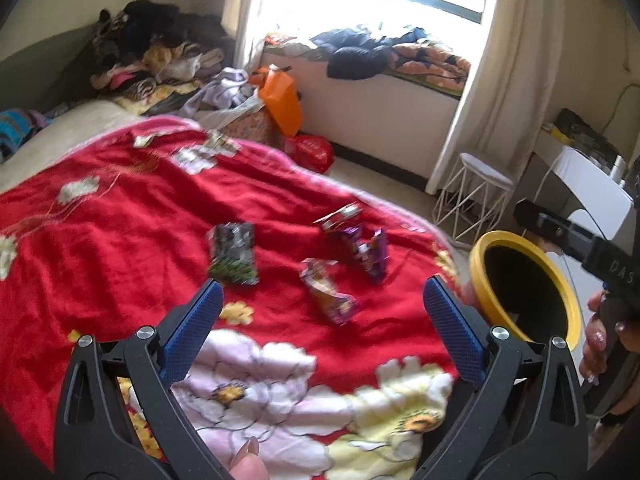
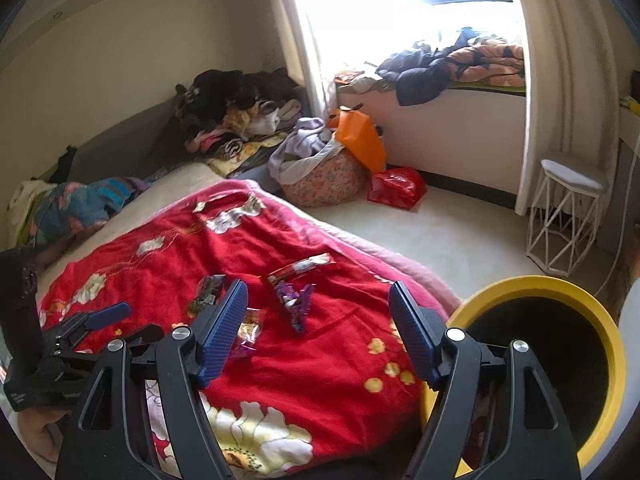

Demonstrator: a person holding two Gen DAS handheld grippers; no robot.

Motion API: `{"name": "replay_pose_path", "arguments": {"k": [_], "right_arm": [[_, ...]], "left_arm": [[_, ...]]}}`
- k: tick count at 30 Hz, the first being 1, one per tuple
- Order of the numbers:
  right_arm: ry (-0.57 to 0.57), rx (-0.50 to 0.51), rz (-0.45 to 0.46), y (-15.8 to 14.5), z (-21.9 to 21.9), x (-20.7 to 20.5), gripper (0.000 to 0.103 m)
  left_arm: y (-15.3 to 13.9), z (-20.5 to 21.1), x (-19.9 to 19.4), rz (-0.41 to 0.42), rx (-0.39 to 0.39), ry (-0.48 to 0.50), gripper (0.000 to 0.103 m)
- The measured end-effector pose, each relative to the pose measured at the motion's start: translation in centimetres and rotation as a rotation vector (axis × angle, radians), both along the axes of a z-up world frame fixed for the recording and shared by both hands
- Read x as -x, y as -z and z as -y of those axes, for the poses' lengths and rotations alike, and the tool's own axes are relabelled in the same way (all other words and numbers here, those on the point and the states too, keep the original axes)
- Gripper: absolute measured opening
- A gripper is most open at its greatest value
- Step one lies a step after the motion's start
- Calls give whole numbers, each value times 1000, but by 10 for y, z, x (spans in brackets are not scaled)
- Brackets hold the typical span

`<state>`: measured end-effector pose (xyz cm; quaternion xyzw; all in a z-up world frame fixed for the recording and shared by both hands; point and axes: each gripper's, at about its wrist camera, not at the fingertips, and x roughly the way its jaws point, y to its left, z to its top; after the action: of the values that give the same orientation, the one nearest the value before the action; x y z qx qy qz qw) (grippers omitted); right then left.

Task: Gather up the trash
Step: 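Move both open tools back over the remaining wrappers on the bedspread, then grasp the purple-yellow wrapper with the left tool while the right tool grasps the purple wrapper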

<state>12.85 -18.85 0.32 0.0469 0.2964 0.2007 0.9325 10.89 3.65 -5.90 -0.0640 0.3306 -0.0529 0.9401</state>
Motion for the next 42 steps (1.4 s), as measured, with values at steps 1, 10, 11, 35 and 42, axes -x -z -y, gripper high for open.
{"name": "replay_pose_path", "arguments": {"k": [1,10,11,35,42], "right_arm": [[-12,5,-8,2,-4,-3,70],[-66,74,-94,41,-41,-47,61],[-67,81,-105,45,-42,-51,57],[-175,9,-310,103,-55,-115,9],[-170,-1,-272,96,-49,-95,6]], "left_arm": [[3,-4,-1,-11,5,-4,92],[34,-23,-10,-121,97,-4,86],[37,-22,-12,-130,106,2,83],[79,10,-71,-272,177,17,43],[82,8,-66,-286,179,21,20]]}}
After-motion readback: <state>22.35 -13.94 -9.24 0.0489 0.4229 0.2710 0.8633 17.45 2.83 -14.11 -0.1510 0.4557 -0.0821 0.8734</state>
